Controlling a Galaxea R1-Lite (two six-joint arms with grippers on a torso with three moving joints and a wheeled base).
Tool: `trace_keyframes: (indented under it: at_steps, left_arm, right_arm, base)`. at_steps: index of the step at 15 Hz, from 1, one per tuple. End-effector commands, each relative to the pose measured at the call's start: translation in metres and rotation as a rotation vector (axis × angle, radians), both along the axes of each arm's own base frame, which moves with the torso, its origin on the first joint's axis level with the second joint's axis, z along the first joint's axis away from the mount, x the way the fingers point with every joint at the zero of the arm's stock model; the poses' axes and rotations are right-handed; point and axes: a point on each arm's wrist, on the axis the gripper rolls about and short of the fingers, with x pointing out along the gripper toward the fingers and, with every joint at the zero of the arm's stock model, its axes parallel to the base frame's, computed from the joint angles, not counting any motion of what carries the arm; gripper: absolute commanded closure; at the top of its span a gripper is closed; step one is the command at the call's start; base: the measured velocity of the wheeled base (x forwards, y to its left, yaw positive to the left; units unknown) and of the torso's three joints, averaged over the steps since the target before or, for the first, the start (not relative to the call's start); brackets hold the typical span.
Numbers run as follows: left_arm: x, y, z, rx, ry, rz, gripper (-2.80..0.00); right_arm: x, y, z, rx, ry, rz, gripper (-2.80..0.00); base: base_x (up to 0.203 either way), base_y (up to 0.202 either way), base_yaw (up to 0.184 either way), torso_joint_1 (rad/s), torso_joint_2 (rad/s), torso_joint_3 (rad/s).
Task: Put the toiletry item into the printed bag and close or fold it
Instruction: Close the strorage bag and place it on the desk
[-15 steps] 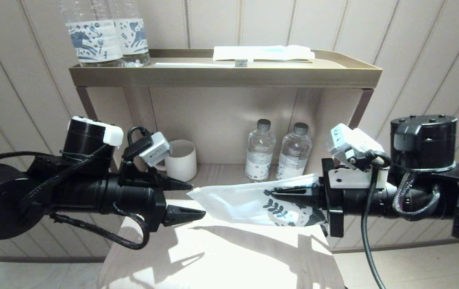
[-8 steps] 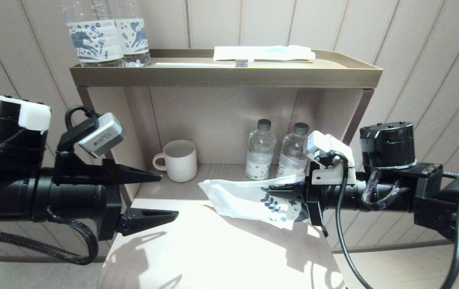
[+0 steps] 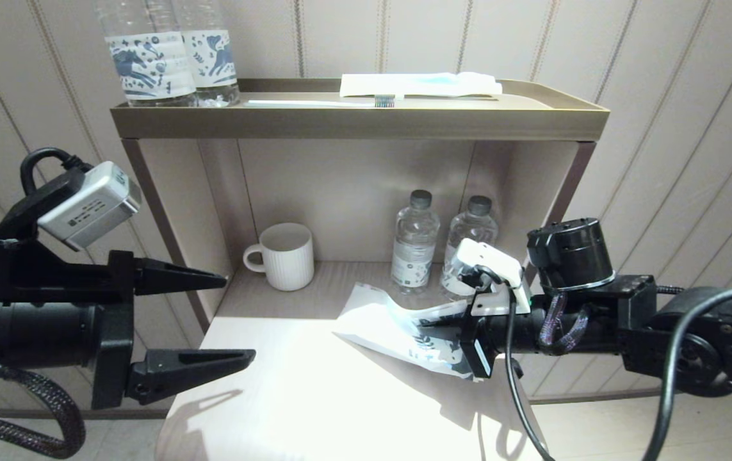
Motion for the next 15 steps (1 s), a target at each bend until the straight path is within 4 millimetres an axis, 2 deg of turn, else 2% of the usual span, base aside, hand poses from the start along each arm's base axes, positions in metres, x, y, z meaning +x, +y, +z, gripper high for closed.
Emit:
trace_keyframes:
  at_steps: [1,3,6,7,12,15]
  left_arm:
    - [-0.010,0.004,0.007,-0.009,-0.020,-0.005,-2.80]
    - [-0.017,0.005,0.008,-0.007,-0.014,-0.019,-2.80]
    - [-0.028,0.008,0.011,-0.012,-0.021,-0.032,-2.80]
    - [-0.031,0.010,0.011,-0.011,-0.020,-0.032,-2.80]
    - [-0.042,0.015,0.013,-0.016,-0.027,-0.033,-2.80]
    - [-0.049,0.019,0.015,-0.020,-0.025,-0.032,-2.80]
  right_arm:
    - [-0.004,0.002,0.005,-0.006,0.033,0.003,0.00]
    - [-0.006,0.003,0.006,-0.018,0.094,-0.029,0.00]
    - [0.000,0.005,-0.005,-0.045,0.138,-0.098,0.00]
    - [0.004,0.003,-0.009,-0.058,0.146,-0.135,-2.80]
    - [0.004,-0.004,0.000,-0.020,0.145,-0.186,-2.80]
    - [-0.010,-0.018,0.017,0.010,0.105,-0.208,-2.80]
  base:
    - [0.000,0.000,0.000,0.000,0.00,0.000]
    - [0.000,0.000,0.000,0.000,0.00,0.000]
    - [0.000,0.000,0.000,0.000,0.00,0.000]
    - [0.000,0.000,0.000,0.000,0.00,0.000]
    - [0.000,0.000,0.000,0.000,0.00,0.000]
    - [0.000,0.000,0.000,0.000,0.00,0.000]
